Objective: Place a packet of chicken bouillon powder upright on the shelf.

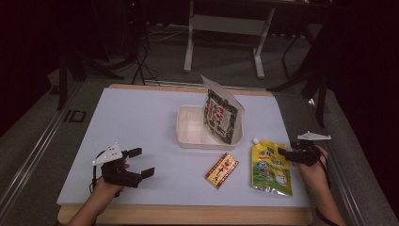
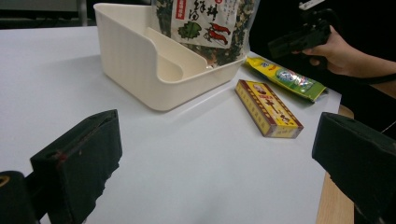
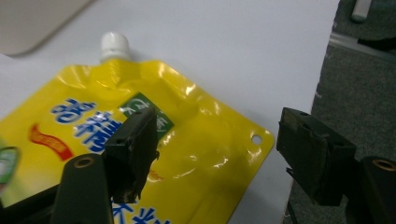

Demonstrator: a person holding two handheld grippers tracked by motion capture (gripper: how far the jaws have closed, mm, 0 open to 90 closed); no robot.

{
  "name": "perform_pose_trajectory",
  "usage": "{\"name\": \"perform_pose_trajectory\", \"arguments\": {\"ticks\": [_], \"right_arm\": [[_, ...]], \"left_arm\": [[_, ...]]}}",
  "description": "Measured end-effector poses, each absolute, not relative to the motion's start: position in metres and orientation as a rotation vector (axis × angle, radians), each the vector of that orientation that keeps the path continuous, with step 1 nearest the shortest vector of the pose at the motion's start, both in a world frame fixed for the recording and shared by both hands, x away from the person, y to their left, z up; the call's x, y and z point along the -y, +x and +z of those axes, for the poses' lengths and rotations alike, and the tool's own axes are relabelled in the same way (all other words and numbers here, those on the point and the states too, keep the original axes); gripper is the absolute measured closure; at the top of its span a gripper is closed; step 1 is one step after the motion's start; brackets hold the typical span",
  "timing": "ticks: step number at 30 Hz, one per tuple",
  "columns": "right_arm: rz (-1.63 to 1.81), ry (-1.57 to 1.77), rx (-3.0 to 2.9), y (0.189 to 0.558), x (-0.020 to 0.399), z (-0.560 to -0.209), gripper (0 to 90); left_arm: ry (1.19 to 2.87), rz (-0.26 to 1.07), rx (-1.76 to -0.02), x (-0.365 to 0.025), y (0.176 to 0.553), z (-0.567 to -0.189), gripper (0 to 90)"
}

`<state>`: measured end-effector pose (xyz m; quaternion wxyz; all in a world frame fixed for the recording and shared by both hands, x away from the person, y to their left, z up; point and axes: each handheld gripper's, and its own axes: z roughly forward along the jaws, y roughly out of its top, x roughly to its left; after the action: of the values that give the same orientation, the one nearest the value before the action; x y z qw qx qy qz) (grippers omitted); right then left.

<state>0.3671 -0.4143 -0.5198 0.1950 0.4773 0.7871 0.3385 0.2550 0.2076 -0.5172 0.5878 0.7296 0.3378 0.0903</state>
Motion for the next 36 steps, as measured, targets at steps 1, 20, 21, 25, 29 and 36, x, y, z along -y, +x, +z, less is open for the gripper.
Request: {"name": "perform_pose_trajectory", "arguments": {"ticks": [1,20,21,25,29,36], "right_arm": [[0.938,1.341,-2.209,0.368,0.415,-0.523,28.7],[0.821,1.374,-2.269,0.385,0.414,-0.540,24.3],[0.817,1.369,-2.273,0.385,0.414,-0.540,27.3],[0.809,1.349,-2.309,0.383,0.409,-0.536,40.8],[0.792,1.368,-2.316,0.383,0.406,-0.534,44.3],[0.762,1.373,-2.324,0.382,0.403,-0.531,60.9]], "left_arm": [[1.699,0.208,-0.791,-0.208,0.255,-0.518,1.7],[1.737,0.187,-0.786,-0.206,0.254,-0.522,1.7],[1.740,0.186,-0.784,-0.206,0.254,-0.523,1.7],[1.740,0.184,-0.783,-0.206,0.254,-0.523,1.7],[1.751,0.184,-0.781,-0.205,0.254,-0.523,1.7],[1.758,0.181,-0.782,-0.205,0.254,-0.525,1.7]]}}
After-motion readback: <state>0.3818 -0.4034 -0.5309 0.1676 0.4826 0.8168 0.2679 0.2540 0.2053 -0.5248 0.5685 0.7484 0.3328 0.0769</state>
